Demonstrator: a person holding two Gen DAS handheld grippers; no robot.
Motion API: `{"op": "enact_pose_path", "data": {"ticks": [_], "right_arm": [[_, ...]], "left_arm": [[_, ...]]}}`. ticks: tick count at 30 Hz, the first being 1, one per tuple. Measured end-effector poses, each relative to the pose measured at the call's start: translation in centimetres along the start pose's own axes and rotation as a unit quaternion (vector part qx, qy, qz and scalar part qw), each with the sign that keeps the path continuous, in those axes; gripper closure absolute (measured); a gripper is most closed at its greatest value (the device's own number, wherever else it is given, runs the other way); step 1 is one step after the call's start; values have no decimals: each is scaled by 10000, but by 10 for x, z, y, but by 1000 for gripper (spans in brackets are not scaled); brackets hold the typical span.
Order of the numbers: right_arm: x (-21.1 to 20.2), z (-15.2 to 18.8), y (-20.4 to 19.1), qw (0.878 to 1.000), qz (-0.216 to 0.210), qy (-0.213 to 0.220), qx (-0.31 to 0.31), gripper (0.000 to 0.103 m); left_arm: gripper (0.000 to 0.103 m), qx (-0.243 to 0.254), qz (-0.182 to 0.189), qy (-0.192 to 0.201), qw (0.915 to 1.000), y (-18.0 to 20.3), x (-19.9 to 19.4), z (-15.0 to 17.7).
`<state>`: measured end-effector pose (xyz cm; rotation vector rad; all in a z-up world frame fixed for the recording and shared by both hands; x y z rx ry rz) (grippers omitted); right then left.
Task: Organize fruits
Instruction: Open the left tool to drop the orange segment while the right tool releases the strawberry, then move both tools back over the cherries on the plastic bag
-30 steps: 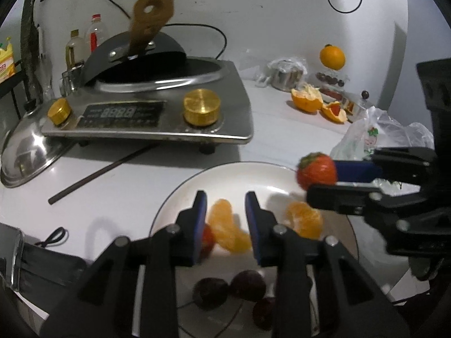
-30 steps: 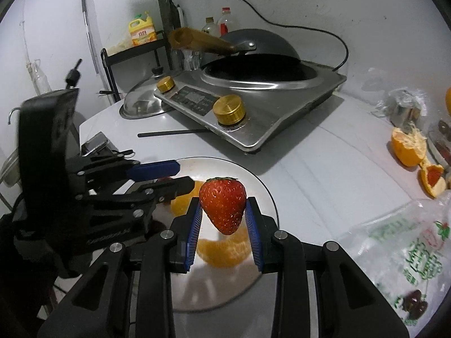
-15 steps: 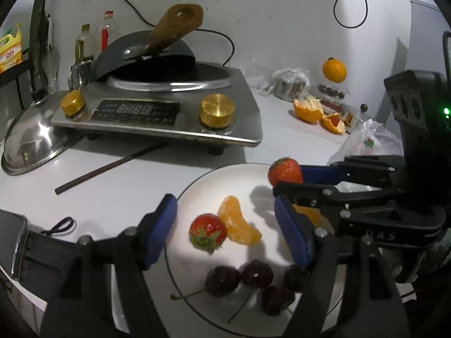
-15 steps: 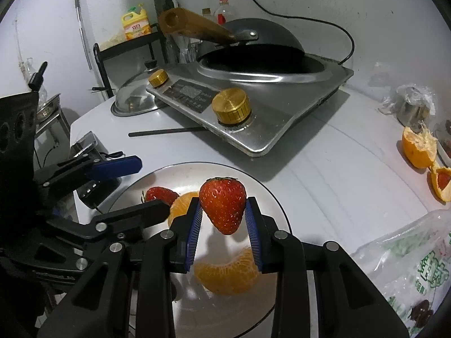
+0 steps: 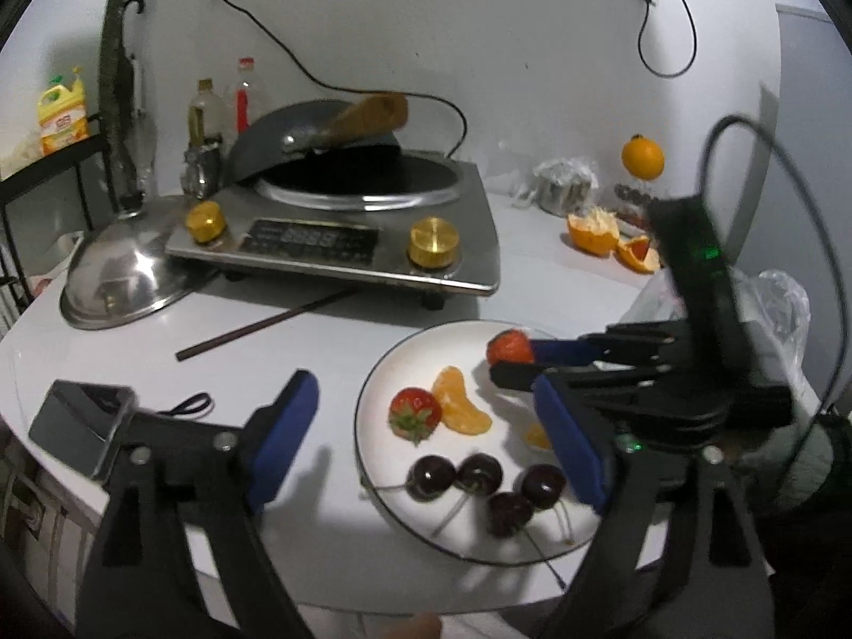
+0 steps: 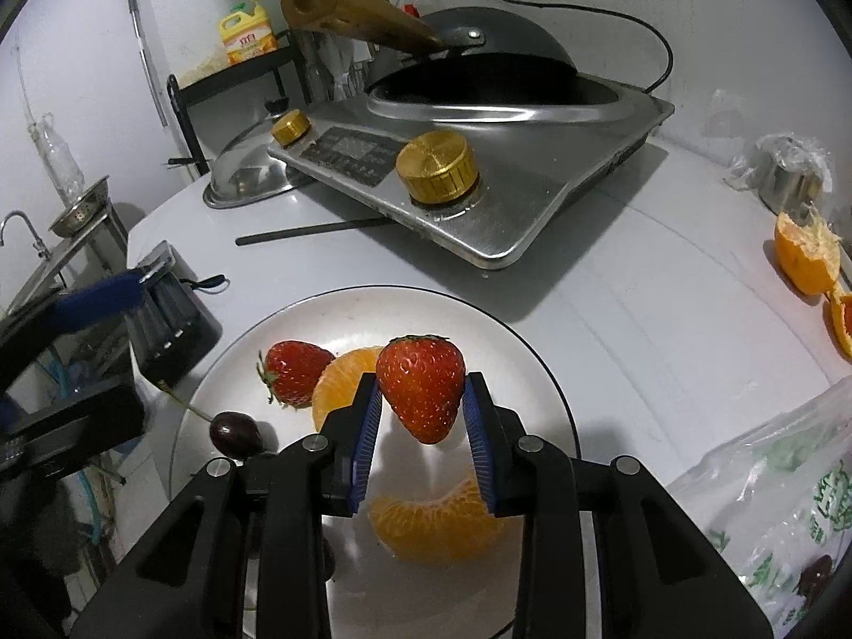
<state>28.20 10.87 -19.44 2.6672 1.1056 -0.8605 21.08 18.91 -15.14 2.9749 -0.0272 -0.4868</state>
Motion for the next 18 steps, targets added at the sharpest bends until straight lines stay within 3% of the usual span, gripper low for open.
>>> {"op": "enact_pose_path", "data": {"ticks": [4, 6, 8, 18], "right_arm": [[-1, 0, 4, 9999, 156, -58, 18, 69], [-4, -2, 7, 9997, 233, 3, 30, 53], [-7, -4, 12, 9995, 267, 64, 151, 49], [-58, -22, 31, 9978, 308, 513, 272, 49]], "left_arm": [[16, -73, -103, 114, 9999, 0, -14, -6], [16, -169, -162, 167, 9996, -1, -18, -9], [16, -215, -230, 163, 9994, -2, -22, -10], [16, -122, -231, 297, 9992, 28, -32, -22]]}}
Point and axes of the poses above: each gripper's, at about its wrist camera, not at the fingertips, and x roughly the way its jaws point, y to its right, z to its underside, the point moved 9 cm from there along x, roughly the way its jaws point, and after that the axes turned 15 degrees about y, right-handed, at the moved point
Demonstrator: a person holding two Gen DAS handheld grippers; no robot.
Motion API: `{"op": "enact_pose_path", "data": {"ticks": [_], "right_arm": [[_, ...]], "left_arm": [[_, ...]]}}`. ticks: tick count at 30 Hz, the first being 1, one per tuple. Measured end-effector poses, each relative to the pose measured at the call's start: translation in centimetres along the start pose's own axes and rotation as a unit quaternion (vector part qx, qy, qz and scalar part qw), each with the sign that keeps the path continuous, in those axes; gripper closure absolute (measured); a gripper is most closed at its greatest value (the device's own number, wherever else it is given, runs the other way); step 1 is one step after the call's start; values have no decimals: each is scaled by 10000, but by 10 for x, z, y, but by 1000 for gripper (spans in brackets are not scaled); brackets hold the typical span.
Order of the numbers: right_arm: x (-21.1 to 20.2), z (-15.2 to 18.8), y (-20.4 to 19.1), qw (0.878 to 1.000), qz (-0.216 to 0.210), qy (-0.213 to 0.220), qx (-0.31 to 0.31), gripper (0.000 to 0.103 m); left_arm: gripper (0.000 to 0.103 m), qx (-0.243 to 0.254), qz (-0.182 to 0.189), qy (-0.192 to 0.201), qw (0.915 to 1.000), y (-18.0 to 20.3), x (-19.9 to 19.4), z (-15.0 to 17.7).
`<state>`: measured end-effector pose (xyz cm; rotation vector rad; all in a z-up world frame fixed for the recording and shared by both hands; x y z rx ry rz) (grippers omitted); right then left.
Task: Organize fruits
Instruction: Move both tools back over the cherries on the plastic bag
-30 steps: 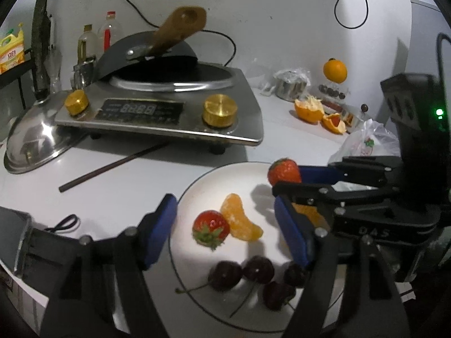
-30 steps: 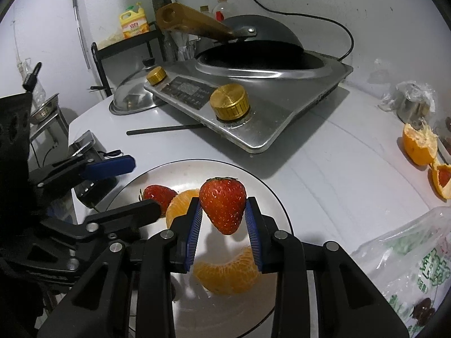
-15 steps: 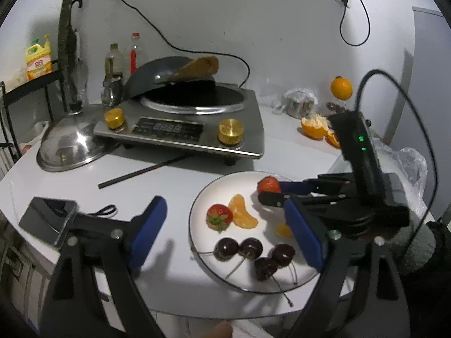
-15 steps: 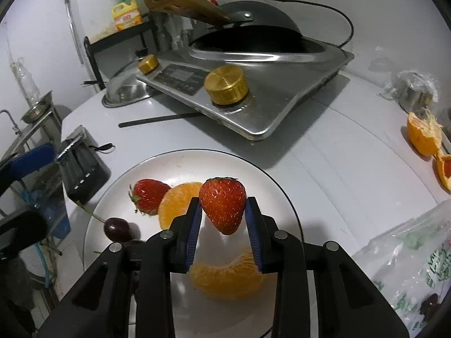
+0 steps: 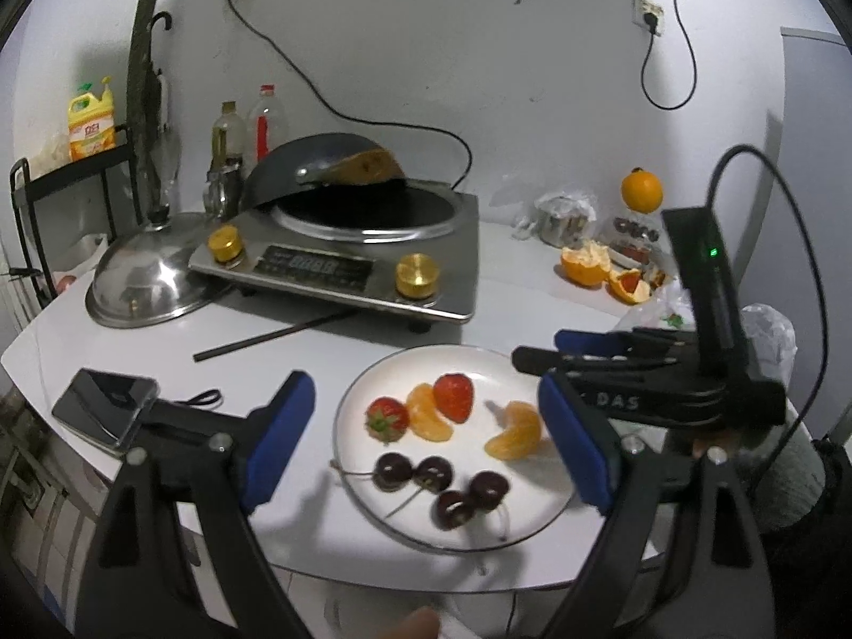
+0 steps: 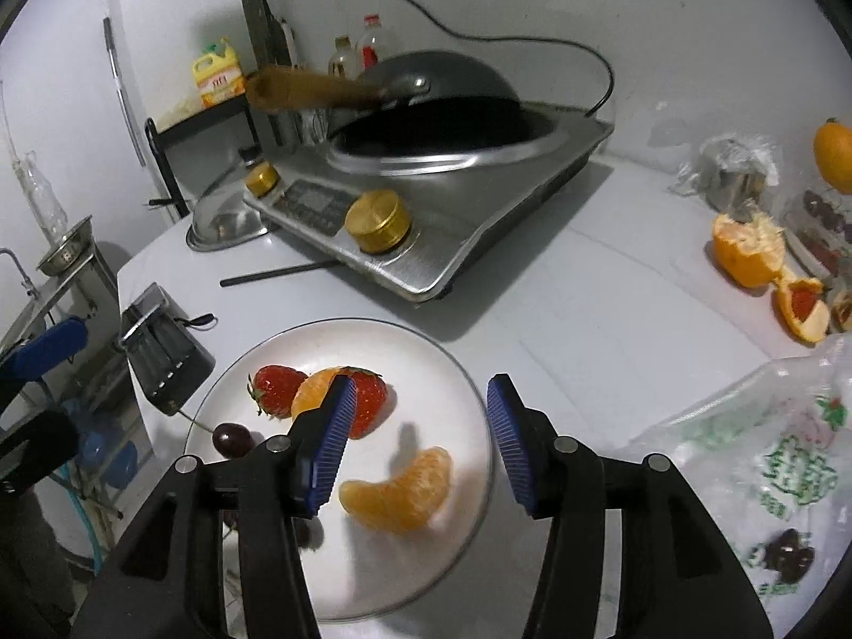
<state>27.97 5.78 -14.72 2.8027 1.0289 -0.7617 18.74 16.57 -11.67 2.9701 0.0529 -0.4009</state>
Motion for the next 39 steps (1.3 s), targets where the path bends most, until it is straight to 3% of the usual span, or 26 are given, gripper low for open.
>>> {"op": "enact_pose_path", "data": {"ticks": [18, 31, 39], "right_arm": [[-104, -8, 50, 9985, 99, 526, -124, 49], [-159, 26, 139, 9961, 654, 590, 58, 49], [-172, 49, 193, 9940, 972, 470, 178, 49]], "left_arm": [[16, -307, 145, -108, 9994, 70, 30, 10], [16, 79, 514, -375, 9979, 142, 50, 27], [16, 365, 747, -513, 9952, 187, 63, 35]]}}
Point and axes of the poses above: each gripper's, at about its wrist camera, not at the fingertips, and x roughly the way its jaws point, y to its right, z to its underside, the point moved 9 cm from there along x, roughly the way its jaws point, and after that the axes turned 15 degrees about y, right-handed, at the moved point
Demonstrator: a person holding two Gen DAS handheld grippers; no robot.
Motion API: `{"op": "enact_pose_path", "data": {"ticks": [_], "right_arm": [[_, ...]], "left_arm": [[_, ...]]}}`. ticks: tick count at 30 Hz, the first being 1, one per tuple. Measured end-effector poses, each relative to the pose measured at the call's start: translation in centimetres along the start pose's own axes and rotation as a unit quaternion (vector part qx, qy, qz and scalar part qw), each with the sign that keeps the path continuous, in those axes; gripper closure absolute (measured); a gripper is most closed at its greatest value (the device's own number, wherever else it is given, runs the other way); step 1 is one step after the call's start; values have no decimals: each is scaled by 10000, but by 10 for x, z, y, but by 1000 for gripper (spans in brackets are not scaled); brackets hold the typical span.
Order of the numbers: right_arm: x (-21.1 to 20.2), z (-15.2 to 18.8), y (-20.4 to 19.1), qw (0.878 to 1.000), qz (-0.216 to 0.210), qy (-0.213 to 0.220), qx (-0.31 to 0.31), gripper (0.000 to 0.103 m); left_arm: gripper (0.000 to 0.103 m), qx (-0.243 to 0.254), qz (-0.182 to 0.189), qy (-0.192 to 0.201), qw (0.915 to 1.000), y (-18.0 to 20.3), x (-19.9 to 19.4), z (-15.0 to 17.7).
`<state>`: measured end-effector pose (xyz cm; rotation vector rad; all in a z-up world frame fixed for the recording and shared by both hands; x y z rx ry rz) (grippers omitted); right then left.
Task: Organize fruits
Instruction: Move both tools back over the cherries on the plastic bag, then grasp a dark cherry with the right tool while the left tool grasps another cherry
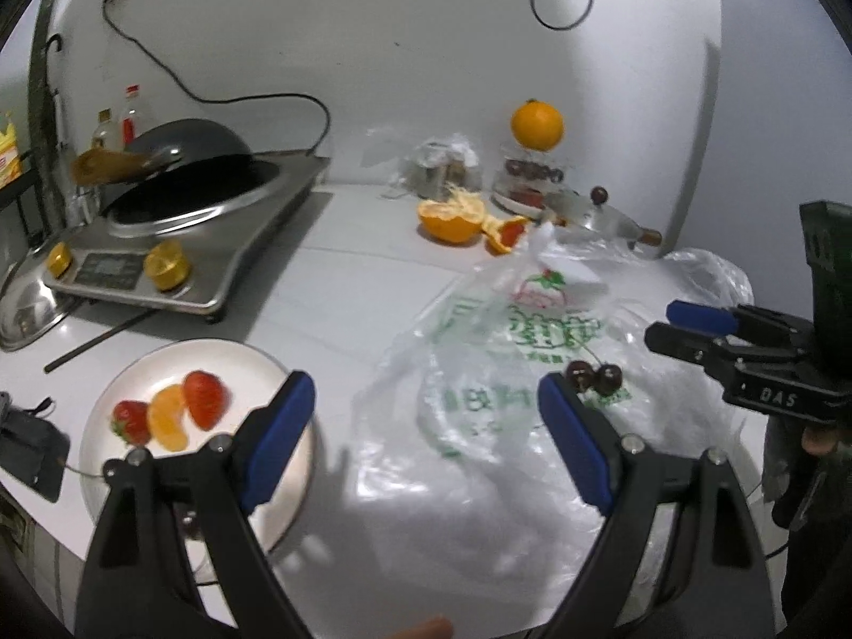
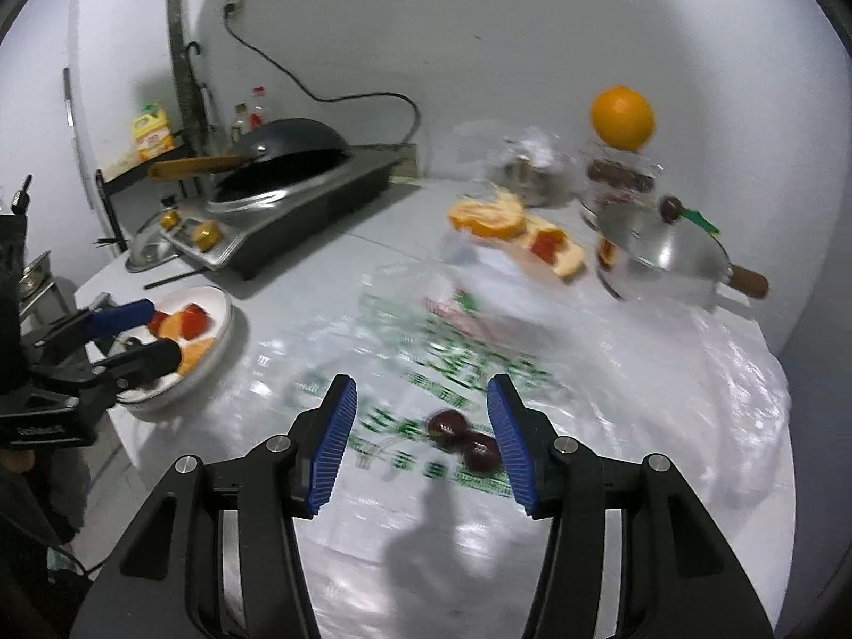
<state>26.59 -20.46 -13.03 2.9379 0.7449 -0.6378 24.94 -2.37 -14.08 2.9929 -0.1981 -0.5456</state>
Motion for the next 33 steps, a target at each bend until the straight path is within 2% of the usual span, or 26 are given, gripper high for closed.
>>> {"op": "enact_pose_path", "data": {"ticks": [9, 23, 24, 33], "right_arm": [[21, 34, 18, 9989, -120, -451, -97, 49], [57, 66, 24, 9937, -213, -1088, -148, 64], [58, 67, 24, 9936, -235, -1093, -133, 72], [33, 49, 27, 9964, -349, -760, -163, 72]], "left_arm": [[16, 85, 97, -162, 9998, 28, 21, 6], [16, 298, 140, -320, 9989, 50, 38, 11], [16, 323, 173, -339, 9988, 53, 41, 11], [16, 596, 469, -495, 9959, 85, 60, 20]]}}
Point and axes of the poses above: each gripper's, at about its wrist camera, not at the fingertips, and x roughly the way its jaws point, y to its right, z to its underside, the point moved 9 cm from there along x, roughly the way its jaws point, and after that the axes turned 15 degrees about y, right-handed, at the moved point
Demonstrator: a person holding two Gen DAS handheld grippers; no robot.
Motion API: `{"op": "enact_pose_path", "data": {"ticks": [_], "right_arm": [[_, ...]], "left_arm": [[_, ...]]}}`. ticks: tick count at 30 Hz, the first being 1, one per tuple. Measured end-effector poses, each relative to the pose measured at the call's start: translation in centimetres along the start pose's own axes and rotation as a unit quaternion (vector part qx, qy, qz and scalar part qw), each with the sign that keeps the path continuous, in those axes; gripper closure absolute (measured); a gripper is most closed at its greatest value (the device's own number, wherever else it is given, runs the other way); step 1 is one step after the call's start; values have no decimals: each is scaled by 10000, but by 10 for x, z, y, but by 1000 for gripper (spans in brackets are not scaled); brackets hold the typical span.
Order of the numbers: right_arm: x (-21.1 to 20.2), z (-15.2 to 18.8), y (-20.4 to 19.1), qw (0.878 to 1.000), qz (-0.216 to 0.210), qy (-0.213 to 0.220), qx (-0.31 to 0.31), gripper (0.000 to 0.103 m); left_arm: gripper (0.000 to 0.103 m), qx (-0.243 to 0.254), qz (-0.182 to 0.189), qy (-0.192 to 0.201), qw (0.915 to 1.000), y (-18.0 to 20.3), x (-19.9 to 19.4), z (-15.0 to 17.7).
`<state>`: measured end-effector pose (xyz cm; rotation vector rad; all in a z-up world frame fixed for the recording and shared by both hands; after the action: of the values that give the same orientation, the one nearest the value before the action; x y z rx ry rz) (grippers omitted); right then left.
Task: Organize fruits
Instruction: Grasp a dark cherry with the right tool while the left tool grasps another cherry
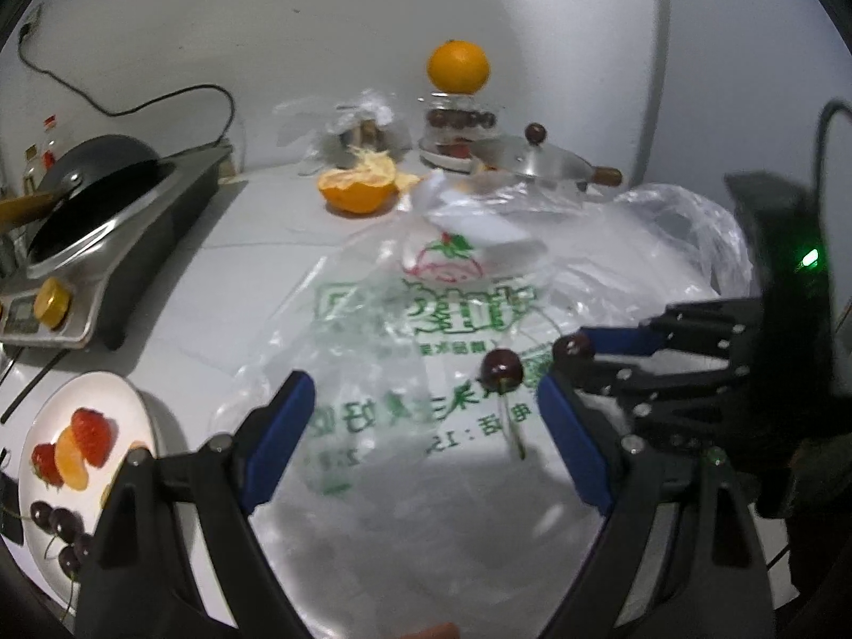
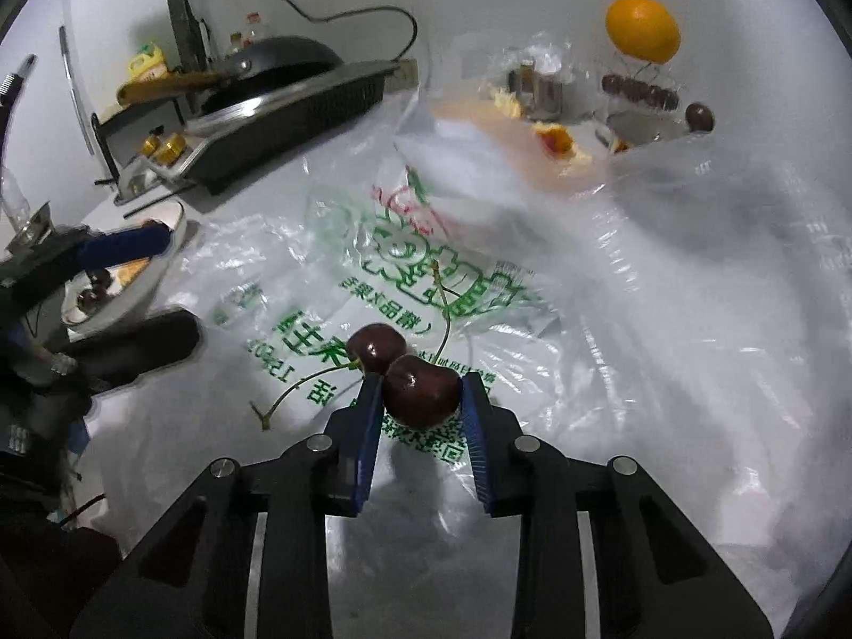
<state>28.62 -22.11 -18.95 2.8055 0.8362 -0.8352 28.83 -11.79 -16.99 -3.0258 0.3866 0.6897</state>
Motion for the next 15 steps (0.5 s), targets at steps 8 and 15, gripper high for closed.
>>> {"op": "enact_pose_path", "data": {"ticks": [8, 15], "right_arm": [[-29, -15, 13, 9994, 37, 341, 21, 72], [-38, -17, 28, 9987, 74, 471, 156, 72]], "left_arm": [[17, 373, 209, -132, 9990, 27, 20, 4], [22, 717, 453, -351, 9958, 53, 46, 7]]}}
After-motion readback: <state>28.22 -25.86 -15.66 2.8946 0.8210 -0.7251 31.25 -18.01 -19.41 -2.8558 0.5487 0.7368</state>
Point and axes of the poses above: each gripper's, at about its wrist camera, not at the fingertips, and x roughly the way its jaws point, y to its right, z to its underside, the point moved 9 cm from there along x, roughly the way its jaws point, and after that the axes turned 15 degrees about y, right-handed, at the moved point
